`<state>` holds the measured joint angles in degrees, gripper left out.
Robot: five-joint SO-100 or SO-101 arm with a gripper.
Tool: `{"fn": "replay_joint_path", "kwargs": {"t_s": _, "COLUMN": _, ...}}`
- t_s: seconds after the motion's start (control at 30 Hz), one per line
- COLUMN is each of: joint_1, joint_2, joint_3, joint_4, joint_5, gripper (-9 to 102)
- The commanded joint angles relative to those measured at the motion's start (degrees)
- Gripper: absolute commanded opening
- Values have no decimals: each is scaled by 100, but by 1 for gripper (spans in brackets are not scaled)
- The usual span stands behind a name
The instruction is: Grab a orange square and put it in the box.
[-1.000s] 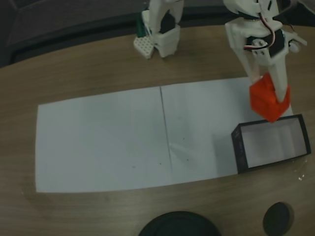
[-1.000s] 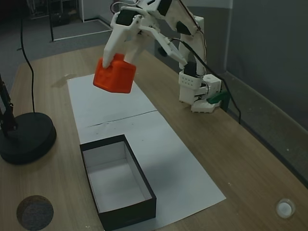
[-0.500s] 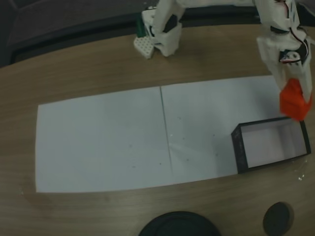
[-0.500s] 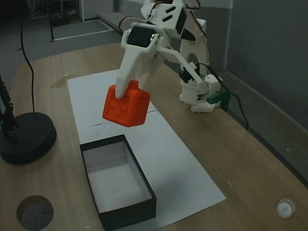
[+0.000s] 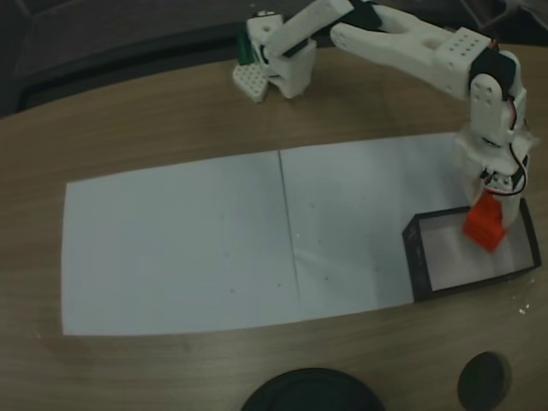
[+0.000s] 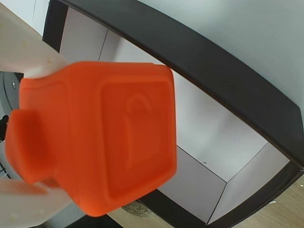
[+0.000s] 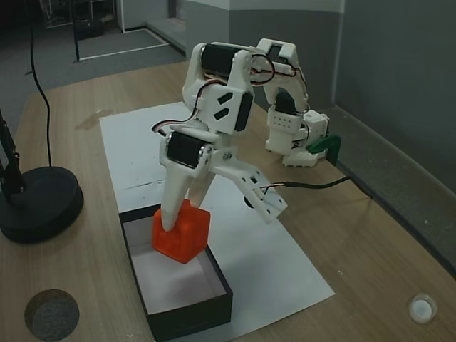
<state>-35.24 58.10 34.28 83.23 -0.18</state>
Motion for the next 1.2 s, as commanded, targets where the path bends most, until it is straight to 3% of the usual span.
{"fn": "replay_joint_path", "kwargs": {"t_s": 0.0, "joint_1": 105, "joint_2": 193, "joint_3": -369, "joint_4": -44, "joint_5": 185, "gripper": 16}}
{"fn": "replay_joint_path", "kwargs": {"t_s": 0.17, "joint_1": 580, "joint_2": 193, "joint_3": -360, "joint_4": 35, "joint_5": 624, "gripper": 35}}
{"fn": "replay_joint_path", "kwargs": {"t_s": 0.37, "joint_1": 791, "joint_2": 431, "joint_3": -738, "joint_4": 545, "joint_5": 624, "gripper": 33}}
{"fn": "replay_joint_path", "kwargs": {"t_s": 0.5, "joint_1": 923, "joint_2": 844, "joint_3": -1292, "joint_4": 1143, "joint_5": 624, "gripper": 26}}
{"fn": "replay_joint_path", "kwargs": {"t_s": 0.67, "joint_1": 1723, "joint_2": 1784, "joint_3": -1608, "joint_4": 1591, "joint_5": 589, "gripper": 1}}
{"fn": "replay_joint_path", "kwargs": {"t_s": 0.93, "joint_1": 3691, "joint_2": 4403, "joint_3": -457, "joint_4": 1591, "joint_5": 299, "gripper": 1}}
{"fn": "replay_joint_path", "kwargs": {"t_s": 1.17, "joint_1": 4649, "joint_2": 6970, "joint_3": 1652, "joint_4": 1573, "joint_5": 299, "gripper": 1}}
